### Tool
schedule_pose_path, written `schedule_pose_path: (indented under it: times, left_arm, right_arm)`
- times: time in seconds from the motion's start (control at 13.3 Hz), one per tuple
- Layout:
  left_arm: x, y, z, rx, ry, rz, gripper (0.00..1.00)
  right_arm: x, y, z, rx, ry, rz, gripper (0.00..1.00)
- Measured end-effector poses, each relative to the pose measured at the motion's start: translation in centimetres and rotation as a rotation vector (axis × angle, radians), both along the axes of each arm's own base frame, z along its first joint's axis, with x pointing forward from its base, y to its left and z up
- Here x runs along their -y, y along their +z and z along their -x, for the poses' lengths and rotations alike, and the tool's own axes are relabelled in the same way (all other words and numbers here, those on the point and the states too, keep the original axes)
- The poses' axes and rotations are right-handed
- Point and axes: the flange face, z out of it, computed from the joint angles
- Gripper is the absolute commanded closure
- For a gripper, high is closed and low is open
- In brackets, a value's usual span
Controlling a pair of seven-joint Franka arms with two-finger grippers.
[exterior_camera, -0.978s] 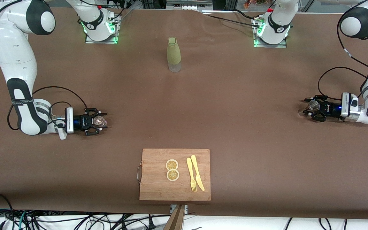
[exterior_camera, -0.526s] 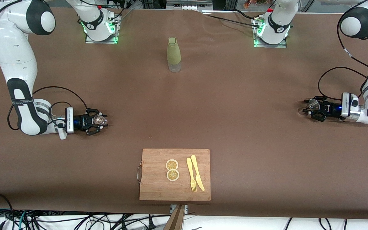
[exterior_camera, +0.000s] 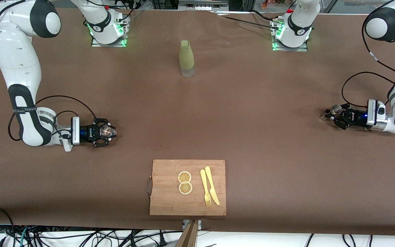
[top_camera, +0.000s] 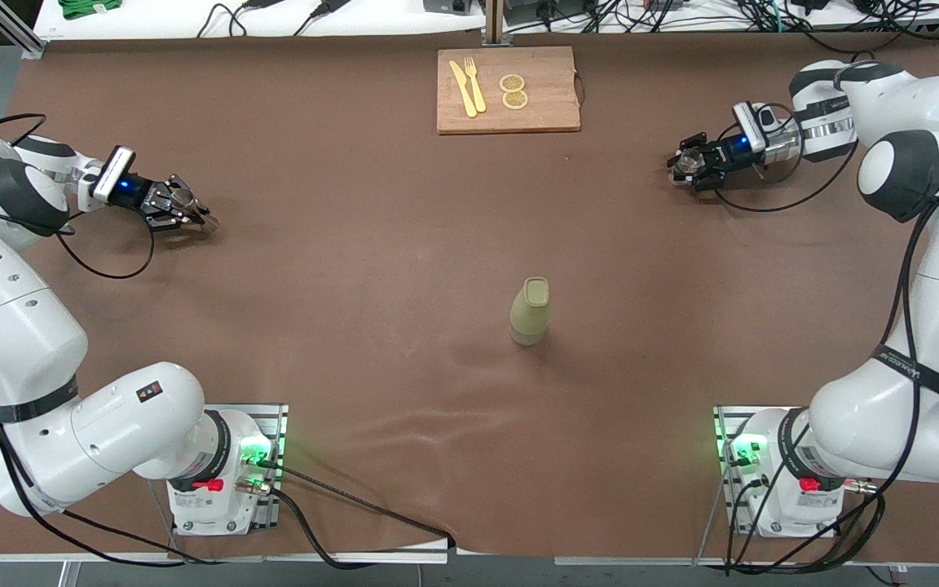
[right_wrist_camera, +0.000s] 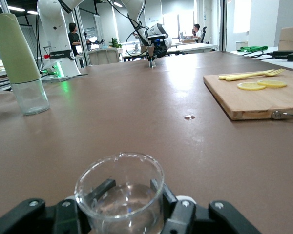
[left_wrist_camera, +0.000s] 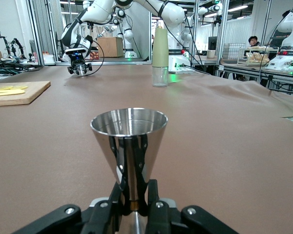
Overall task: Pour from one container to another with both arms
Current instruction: 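Close the right gripper on the beaker while the left gripper grasps the jigger, then carry the beaker and jigger toward each other above the cutting board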
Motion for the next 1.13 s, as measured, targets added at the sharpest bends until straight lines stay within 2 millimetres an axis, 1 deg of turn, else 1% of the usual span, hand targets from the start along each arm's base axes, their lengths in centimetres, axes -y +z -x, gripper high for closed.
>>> schedule_pose_path:
  times: [0.3,0.38,0.68,0.83,0.98,1.13]
  left_arm:
    - [0.0,0.2,-0.2,0.007,0.006,0.003,1.0]
    - [-0.1,0.6,-0.4,0.012,0.004,0.003,1.0]
    - [-0.3,2.3,-1.5,0.038,-0.011,0.003,1.0]
    - [0.3,2.8,-2.2,0.047,-0.003,0.016,1.0]
    - [1.3,3.6,-3.4,0.049,0.004,0.023,1.0]
    - [3.0,4.8,-5.2,0.031,0.003,0.021,1.0]
  right_arm:
    - [-1.3,0.9,-1.2,0.004,-0.005,-0.006,0.62]
    - [-1.7,1.1,-1.4,0.008,-0.006,-0.005,0.65]
    - [-2.3,1.4,-2.2,0.021,-0.013,0.008,0.7]
    - [-2.9,1.4,-2.4,0.02,-0.021,0.016,0.7]
    - [-4.1,1.6,-2.8,0.002,-0.032,0.022,0.7]
    - [-5.5,2.0,-3.5,-0.004,-0.048,0.033,0.7]
